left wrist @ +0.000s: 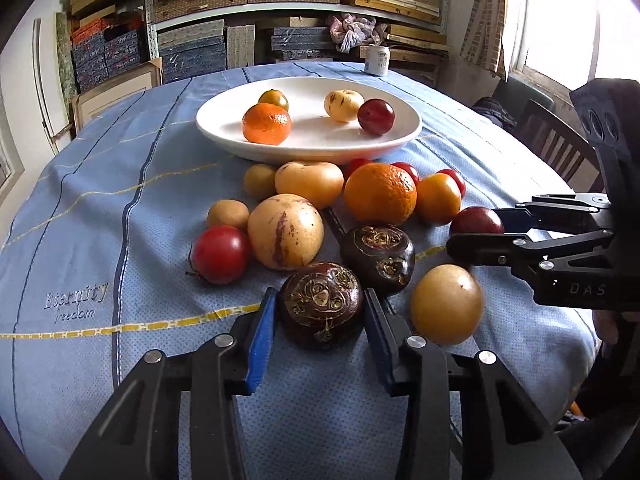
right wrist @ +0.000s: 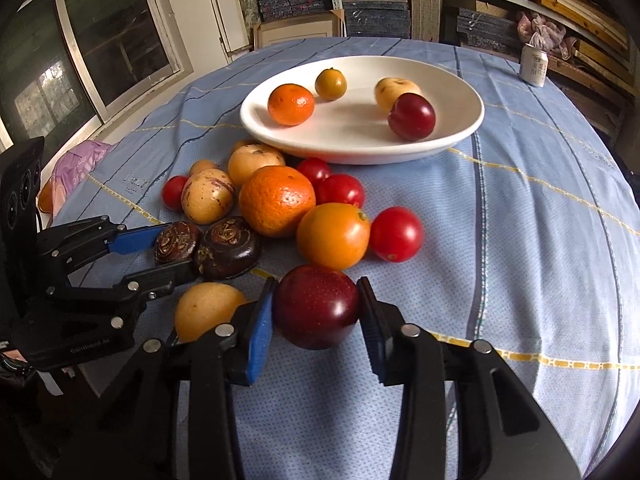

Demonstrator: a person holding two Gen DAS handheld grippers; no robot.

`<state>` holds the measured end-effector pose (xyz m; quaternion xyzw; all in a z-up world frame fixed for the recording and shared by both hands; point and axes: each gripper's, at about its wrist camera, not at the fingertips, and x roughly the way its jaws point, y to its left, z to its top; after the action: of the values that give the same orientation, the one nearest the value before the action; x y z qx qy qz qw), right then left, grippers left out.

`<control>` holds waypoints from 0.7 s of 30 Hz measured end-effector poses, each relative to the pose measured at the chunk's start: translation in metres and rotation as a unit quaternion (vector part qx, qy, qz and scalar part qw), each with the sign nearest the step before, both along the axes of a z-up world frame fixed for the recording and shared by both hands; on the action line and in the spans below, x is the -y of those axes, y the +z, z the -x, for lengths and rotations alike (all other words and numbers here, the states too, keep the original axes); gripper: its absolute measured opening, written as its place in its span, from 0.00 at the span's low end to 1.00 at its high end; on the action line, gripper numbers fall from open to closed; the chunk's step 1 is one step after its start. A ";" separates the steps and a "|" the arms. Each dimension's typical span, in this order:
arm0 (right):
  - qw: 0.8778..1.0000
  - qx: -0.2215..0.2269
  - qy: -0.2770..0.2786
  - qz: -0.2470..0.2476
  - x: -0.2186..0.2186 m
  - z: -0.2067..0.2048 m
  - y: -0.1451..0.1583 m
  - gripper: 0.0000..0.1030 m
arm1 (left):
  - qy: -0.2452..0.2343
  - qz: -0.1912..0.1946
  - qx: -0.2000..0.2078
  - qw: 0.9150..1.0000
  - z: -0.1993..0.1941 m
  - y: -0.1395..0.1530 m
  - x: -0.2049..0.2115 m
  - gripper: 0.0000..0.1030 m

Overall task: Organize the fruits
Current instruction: 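Grasp the dark brown round fruit with the left gripper while the right gripper grasps a dark red plum, then carry the brown fruit and plum onto the white plate and open both grippers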

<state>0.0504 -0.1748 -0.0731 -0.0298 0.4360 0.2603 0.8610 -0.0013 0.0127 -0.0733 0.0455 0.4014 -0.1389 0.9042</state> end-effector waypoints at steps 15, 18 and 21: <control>0.999 0.027 -0.026 -0.006 0.015 0.006 0.016 0.38 | 0.022 0.016 0.018 0.999 0.014 0.027 -0.012 0.41; 0.999 0.045 -0.030 -0.007 0.017 0.008 0.027 0.38 | 0.019 0.017 0.032 0.999 0.013 0.038 -0.012 0.41; 0.997 0.064 -0.033 -0.009 0.020 0.006 0.039 0.38 | 0.015 0.019 0.045 0.999 0.007 0.050 -0.009 0.41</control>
<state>0.0445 -0.1946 -0.0338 -0.0248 0.3781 0.2332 0.8956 -0.0087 0.0222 -0.0233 0.0285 0.3581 -0.1307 0.9241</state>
